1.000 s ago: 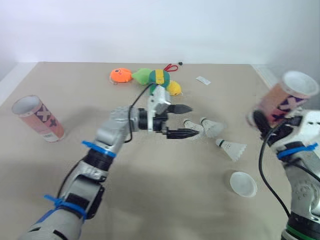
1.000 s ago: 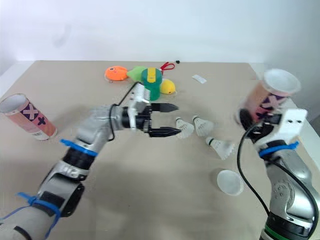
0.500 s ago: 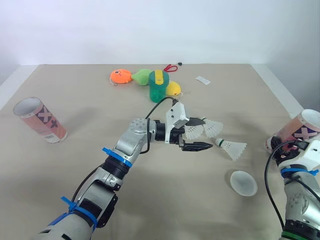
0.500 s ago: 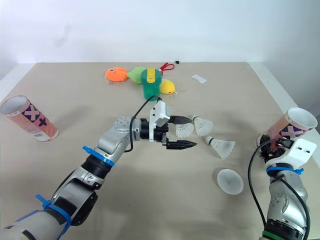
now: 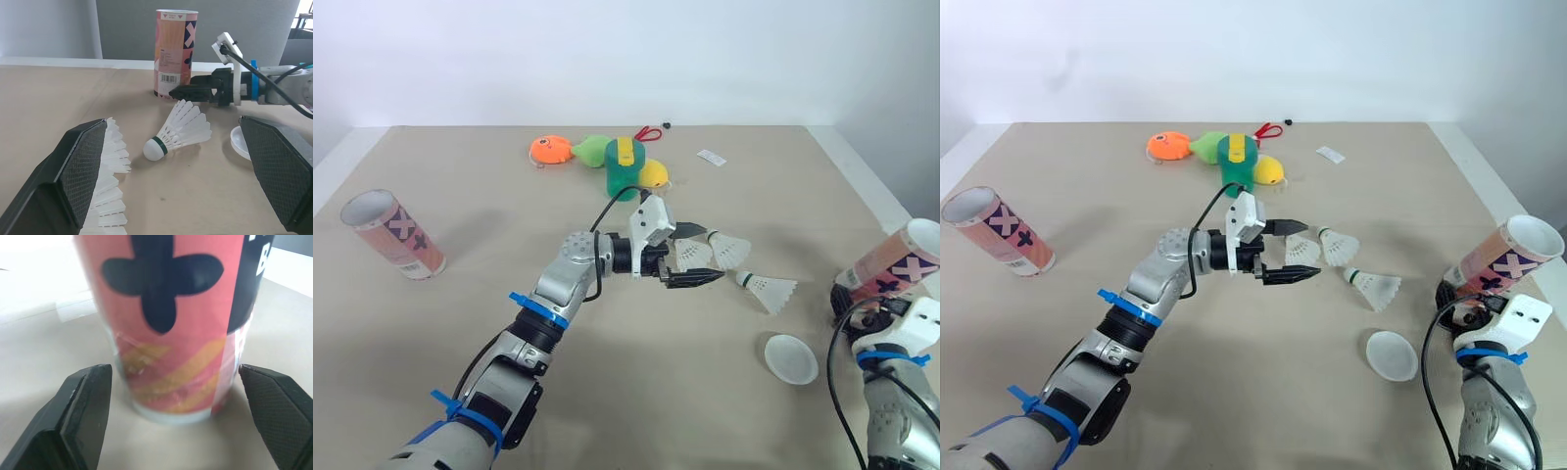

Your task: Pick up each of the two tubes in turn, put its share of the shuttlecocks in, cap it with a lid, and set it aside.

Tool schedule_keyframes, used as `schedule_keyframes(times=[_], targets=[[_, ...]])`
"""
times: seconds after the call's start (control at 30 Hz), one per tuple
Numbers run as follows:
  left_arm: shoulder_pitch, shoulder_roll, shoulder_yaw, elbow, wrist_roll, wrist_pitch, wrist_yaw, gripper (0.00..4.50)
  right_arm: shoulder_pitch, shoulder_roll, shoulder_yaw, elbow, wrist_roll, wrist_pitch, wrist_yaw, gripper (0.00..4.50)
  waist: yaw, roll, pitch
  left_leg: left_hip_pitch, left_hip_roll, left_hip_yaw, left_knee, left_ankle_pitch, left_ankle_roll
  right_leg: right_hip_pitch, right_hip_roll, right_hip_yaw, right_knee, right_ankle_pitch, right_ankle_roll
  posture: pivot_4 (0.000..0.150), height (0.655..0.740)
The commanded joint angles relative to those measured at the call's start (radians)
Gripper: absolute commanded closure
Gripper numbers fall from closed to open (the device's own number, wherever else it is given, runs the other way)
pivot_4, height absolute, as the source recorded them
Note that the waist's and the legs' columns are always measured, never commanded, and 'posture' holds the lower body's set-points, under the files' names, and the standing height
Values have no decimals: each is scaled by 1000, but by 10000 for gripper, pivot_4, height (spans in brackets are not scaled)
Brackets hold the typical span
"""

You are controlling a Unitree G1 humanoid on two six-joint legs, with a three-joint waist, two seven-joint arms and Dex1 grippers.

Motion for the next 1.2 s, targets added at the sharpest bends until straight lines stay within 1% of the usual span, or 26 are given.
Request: schedule_keyframes(times=[0.03,0.1,0.17,0.27,0.33,0.37,0.4,0.47,0.57,0.6,0.67,0.77,0.87,0.93,1.03,1.1,1.2], targets=[[-16,19,40,-47,-14,1,9,0,82,25,-57,-205,74,-8,-18,449,0,1,0,0,0,0,0,0,0,0,0,0,0,0,0,1500,7400],[1,40,54,-59,-12,1,17,0,141,36,-63,-310,107,-5,-11,449,0,3,0,0,0,-1,0,0,0,0,1,0,0,0,0,1500,7400],[27,66,75,-85,-17,9,33,0,185,18,-48,-421,155,22,10,449,-2,4,-1,0,0,-1,-1,0,0,0,1,1,0,-1,1,1500,7400],[90,122,134,-171,-34,48,82,0,204,-96,41,-580,218,107,103,449,-13,5,-1,1,1,0,0,0,0,0,1,3,0,-1,2,1500,7400],[140,162,176,-234,-44,83,120,0,166,-188,122,-655,270,180,156,449,-26,4,-1,3,1,0,0,0,0,1,1,5,0,0,5,1500,7400],[174,187,206,-271,-52,100,144,0,120,-239,183,-684,283,214,183,449,-29,2,0,5,1,0,0,1,1,2,2,7,0,1,7,1500,7400],[198,203,224,-300,-60,114,164,0,88,-274,221,-701,292,237,198,449,-29,1,1,7,1,0,0,1,1,3,3,8,0,2,7,1500,7400],[269,247,274,-361,-58,128,212,0,-25,-328,338,-709,304,287,241,449,-26,-1,2,8,1,-1,0,3,2,4,5,7,0,4,7,1500,7400],[405,292,367,-461,-39,126,310,0,-200,-343,526,-663,288,324,336,449,-24,-2,2,8,2,0,0,6,2,4,5,6,0,6,6,1500,7400],[438,299,380,-491,-34,125,336,0,-230,-343,561,-646,275,322,362,449,-22,-3,2,8,3,-1,0,6,2,4,5,6,0,6,6,1500,7400],[535,281,445,-578,-15,131,449,0,-313,-320,657,-570,239,301,444,449,-21,-5,3,7,2,-1,0,6,2,3,4,5,-1,6,6,1500,7400],[720,213,523,-717,46,107,635,0,-439,-246,785,-421,175,243,553,449,-22,-9,3,6,2,-1,0,6,2,3,0,7,-1,7,6,1500,7400],[822,141,607,-769,66,77,775,0,-500,-189,833,-327,132,198,611,449,-14,-11,3,5,0,-1,0,5,2,3,-4,7,-1,8,5,1500,7400],[857,95,682,-771,77,50,878,0,-535,-148,860,-268,105,170,640,449,-9,-13,3,4,0,-1,1,5,2,3,-5,6,-1,8,6,1500,7400],[864,59,747,-749,88,47,986,0,-577,-91,888,-218,85,152,670,449,-5,-14,3,4,0,-1,1,5,2,3,-5,6,-2,9,6,1500,7400],[849,70,769,-709,96,43,1017,0,-598,-59,901,-191,69,144,683,449,-3,-15,3,5,0,-1,1,6,2,3,-4,5,-2,11,5,1500,7400],[780,120,795,-592,74,26,1015,0,-625,-17,914,-162,45,137,689,449,-2,-15,3,5,0,1,2,7,1,3,-3,5,-1,12,4,1500,7400]])
